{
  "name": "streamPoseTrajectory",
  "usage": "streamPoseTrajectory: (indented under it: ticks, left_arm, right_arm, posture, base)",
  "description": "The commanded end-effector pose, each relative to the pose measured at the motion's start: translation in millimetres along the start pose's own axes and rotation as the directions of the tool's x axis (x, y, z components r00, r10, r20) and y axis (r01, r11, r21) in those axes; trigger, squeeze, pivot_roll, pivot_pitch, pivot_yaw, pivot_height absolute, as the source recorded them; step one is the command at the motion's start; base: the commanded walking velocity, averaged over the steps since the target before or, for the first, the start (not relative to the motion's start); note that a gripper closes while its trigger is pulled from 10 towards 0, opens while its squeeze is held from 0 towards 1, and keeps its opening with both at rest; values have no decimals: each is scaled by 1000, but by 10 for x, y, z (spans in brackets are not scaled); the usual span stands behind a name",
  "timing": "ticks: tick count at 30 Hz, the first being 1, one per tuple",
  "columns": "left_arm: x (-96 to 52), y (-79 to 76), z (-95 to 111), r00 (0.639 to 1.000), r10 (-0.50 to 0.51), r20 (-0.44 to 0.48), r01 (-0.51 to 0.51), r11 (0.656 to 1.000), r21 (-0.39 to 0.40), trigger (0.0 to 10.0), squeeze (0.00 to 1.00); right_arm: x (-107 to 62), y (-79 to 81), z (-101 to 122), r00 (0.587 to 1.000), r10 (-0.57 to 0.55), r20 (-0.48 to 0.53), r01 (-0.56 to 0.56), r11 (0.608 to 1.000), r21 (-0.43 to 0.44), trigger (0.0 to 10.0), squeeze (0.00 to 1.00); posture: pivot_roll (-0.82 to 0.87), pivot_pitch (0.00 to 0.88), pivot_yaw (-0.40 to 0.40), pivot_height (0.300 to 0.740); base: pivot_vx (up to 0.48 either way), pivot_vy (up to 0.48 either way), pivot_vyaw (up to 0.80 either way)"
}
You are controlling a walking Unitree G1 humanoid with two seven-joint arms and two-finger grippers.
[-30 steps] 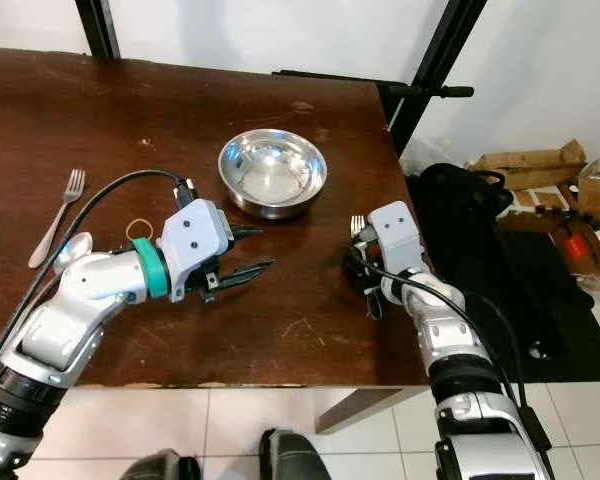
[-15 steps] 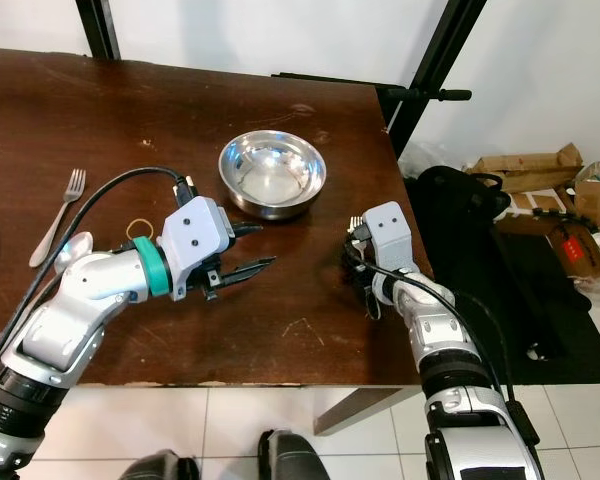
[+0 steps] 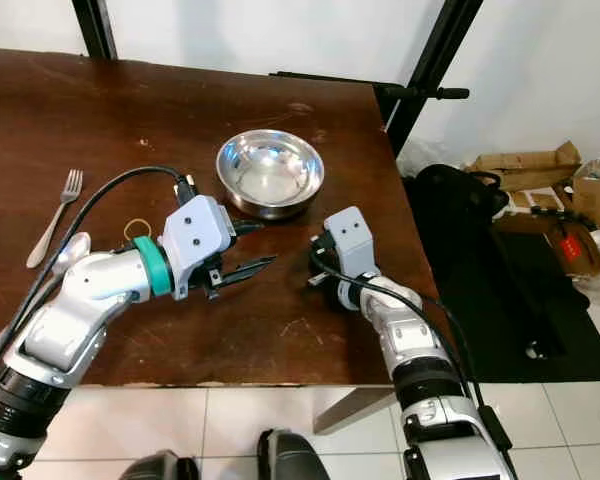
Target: Setting the table
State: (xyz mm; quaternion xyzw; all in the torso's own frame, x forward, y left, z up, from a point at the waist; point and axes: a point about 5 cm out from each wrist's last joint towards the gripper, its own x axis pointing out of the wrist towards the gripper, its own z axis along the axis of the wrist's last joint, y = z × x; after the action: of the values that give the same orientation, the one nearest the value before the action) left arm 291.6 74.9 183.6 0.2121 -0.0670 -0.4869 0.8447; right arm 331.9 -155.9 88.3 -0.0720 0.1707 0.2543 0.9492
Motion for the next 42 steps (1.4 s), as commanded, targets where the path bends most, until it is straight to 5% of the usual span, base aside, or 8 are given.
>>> streamPoseTrajectory:
  ticks: [1, 9, 10, 11, 12, 15, 41, 42]
  left_arm:
    - [-2, -18, -37, 1000, 0, -21, 0, 1000, -5, 10000, 0]
    - [7, -16, -41, 1000, 2, -22, -2, 1000, -3, 10000, 0]
    - [11, -17, -41, 1000, 2, -22, -2, 1000, -2, 10000, 0]
    - [14, -18, -41, 1000, 3, -21, -3, 1000, -2, 10000, 0]
    - [16, -22, -44, 1000, 3, -22, -3, 1000, -1, 10000, 0]
    - [16, -29, -51, 1000, 2, -24, -2, 1000, -2, 10000, 0]
    - [21, -18, -89, 999, -16, -38, 16, 1000, 0, 10000, 0]
    - [24, -18, -88, 999, -17, -38, 17, 1000, 0, 10000, 0]
  right_arm:
    - [15, 122, -43, 999, 48, -15, -48, 999, 16, 0, 0]
    - [95, 375, 267, 989, 116, 95, -114, 993, -22, 1647, 0]
    - [91, 331, 319, 990, 77, 117, -72, 996, -52, 10000, 0]
    - [63, 219, 383, 989, 8, 150, 1, 998, -64, 10000, 0]
    - [2, 60, 441, 980, -75, 182, 90, 993, -73, 10000, 706]
    - [-112, -165, 484, 962, -181, 205, 199, 978, -68, 10000, 1000]
    - [-662, -622, -159, 948, -316, -32, 317, 947, 50, 10000, 1000]
    - [-647, -627, -209, 942, -329, -62, 332, 942, 47, 10000, 0]
  posture:
    - [-53, 24, -44, 740]
    - [-54, 13, -44, 740]
    - [-54, 13, -46, 740]
    - [-55, 12, -47, 740]
    - [-55, 12, -47, 740]
    - [-59, 10, -46, 740]
    - [-75, 21, -20, 740]
    - [-74, 22, -19, 740]
  base:
    - [0, 0, 0]
    - [0, 0, 0]
    - [0, 0, 0]
    - [0, 0, 0]
    - [0, 0, 0]
    - [0, 0, 0]
    - [0, 0, 0]
    - [0, 0, 0]
